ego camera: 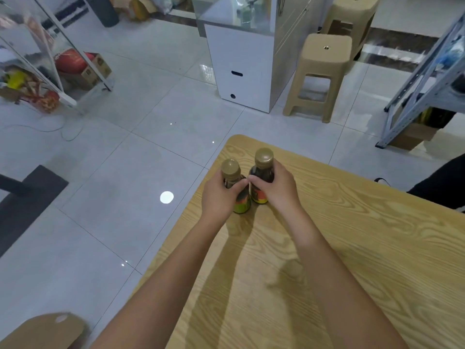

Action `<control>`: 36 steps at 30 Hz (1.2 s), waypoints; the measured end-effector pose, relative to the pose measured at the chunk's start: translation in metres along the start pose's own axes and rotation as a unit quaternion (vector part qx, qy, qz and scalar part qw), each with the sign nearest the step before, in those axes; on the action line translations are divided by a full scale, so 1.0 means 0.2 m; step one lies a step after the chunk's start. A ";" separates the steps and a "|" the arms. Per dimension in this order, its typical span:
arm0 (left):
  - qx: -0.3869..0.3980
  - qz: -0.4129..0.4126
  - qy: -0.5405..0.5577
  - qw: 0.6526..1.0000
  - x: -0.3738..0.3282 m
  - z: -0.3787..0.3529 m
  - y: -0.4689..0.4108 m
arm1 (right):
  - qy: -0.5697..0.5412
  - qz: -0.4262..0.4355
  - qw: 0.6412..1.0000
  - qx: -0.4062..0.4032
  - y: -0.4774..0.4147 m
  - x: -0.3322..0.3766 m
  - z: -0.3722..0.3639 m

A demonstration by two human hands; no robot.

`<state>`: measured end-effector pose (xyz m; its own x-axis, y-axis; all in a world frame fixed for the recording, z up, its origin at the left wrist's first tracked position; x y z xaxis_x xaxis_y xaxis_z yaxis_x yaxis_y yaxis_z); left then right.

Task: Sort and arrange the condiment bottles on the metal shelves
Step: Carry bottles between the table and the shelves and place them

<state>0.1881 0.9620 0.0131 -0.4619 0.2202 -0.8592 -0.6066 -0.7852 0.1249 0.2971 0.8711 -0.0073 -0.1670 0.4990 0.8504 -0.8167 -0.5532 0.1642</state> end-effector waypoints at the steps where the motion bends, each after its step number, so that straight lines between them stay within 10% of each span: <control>1: 0.005 0.002 -0.007 1.000 0.00 0.01 0.00 | 0.006 0.004 1.000 -0.003 0.00 0.01 -0.01; 20: 0.028 0.029 -0.019 0.999 0.25 0.38 0.65 | 0.087 0.054 0.993 0.067 0.61 0.07 -0.26; 36: -0.190 0.176 0.023 0.965 0.97 1.50 1.61 | 0.051 0.099 0.948 0.297 1.53 0.45 -1.01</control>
<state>-0.2906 0.9254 0.0348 -0.5622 -0.1188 -0.8184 -0.1308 -0.9644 0.2298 -0.0788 0.8809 0.0190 -0.3615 0.3910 0.8464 -0.3141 -0.9058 0.2843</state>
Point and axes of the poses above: each hand's wrist, its own y-axis away from the middle knuckle, its own z-axis out of the back of the hand, x = y × z, the point moved 2 cm from there along -y, towards the middle knuckle, and after that the axes turned 3 degrees about -z, right-handed, at the moved point
